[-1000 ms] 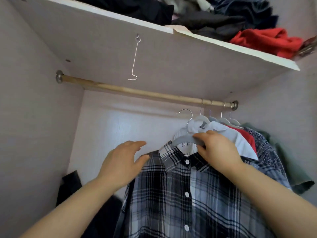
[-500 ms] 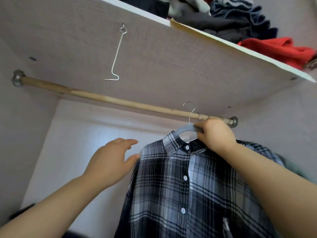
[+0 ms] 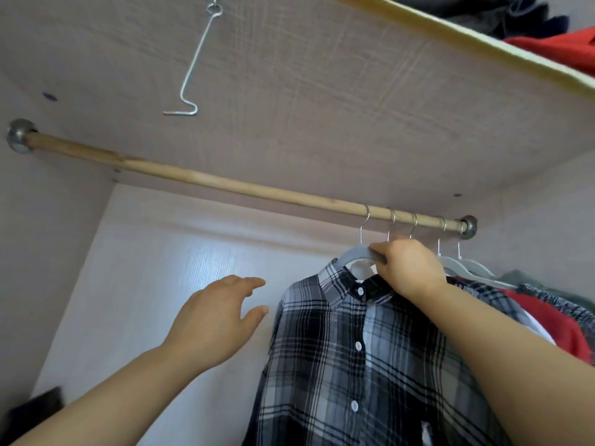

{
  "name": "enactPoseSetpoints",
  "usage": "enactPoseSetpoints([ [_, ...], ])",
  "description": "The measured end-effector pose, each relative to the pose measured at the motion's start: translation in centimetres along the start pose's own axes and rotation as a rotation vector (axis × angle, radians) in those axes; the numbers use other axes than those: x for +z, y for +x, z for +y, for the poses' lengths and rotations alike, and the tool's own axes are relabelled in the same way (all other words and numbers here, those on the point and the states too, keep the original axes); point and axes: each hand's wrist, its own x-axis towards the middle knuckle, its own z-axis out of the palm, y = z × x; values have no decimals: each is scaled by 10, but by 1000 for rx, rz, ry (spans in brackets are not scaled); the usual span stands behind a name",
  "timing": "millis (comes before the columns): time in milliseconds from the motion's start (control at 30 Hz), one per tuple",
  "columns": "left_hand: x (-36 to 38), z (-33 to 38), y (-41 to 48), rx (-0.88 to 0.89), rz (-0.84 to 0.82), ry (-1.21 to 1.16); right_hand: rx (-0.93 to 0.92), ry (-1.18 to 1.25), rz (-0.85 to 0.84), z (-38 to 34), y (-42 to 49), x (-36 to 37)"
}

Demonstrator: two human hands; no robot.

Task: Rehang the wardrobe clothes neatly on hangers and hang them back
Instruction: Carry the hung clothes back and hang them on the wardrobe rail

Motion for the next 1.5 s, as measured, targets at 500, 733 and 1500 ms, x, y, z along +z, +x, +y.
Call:
enactPoseSetpoints([
  [500,31,-14,-56,-91,-146,-83,-107,-56,127,-17,-64,27],
  [733,34,-32,-157,-241,-339,-102,-290,101,-73,-85,-198,78],
  [1500,-139,91,-626,-1574,-961,432,-1093,825,-1148,-324,-602,104],
])
